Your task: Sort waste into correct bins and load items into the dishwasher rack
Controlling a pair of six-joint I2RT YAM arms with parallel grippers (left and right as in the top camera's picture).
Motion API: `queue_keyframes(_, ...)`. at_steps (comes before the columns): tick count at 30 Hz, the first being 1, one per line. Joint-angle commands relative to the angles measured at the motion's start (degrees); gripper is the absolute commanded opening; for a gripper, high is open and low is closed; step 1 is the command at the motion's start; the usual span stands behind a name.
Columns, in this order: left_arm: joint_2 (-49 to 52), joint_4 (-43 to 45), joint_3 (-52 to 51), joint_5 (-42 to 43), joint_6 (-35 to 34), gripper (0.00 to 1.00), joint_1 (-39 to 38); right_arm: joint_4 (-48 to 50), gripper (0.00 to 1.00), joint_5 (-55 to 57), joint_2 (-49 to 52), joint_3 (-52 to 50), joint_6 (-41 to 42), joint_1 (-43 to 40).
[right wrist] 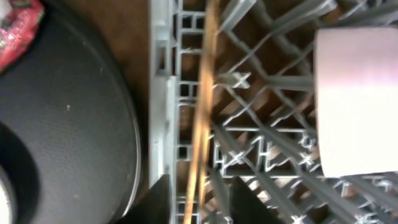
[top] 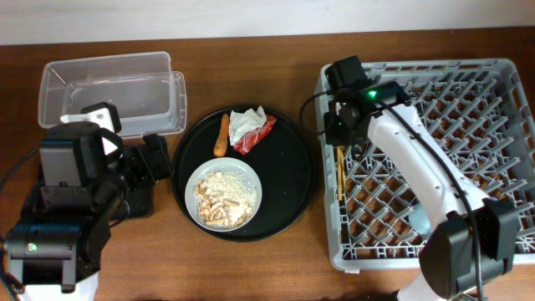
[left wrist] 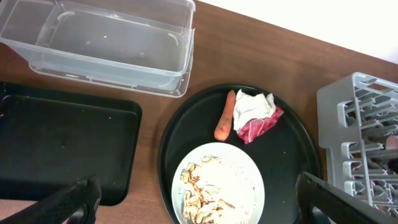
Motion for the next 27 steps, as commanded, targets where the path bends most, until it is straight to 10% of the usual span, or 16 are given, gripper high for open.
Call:
queue_keyframes(1,-0.4,0.1,0.7,-0.6,-0.6,0.99,0.2,0.3,0.5,-1.9,-7.2,0.2,-0.8,2.6)
queue_keyframes(5,-0.4,0.1,0.7,-0.6,-0.6,0.99,0.2,-0.6,0.57,-2.7,-23.9,0.2,-1.0,7.5)
queue_keyframes(7,-0.4,0.1,0.7,-0.6,-0.6,0.99,0.2,-2.0,0.98,-2.7,-32.2,0.2,-1.0,9.3)
queue_keyframes(18,-0.4,0.1,0.7,-0.6,-0.6,0.99,0.2,-16.5,0.98,16.4,-51.4,0.0,-1.0,9.8)
queue_keyframes(27,-0.4,0.1,0.7,-0.6,-0.6,0.99,0.2,33.1,0.98,4.0,-74.6,-46.0,-8.5,-9.6)
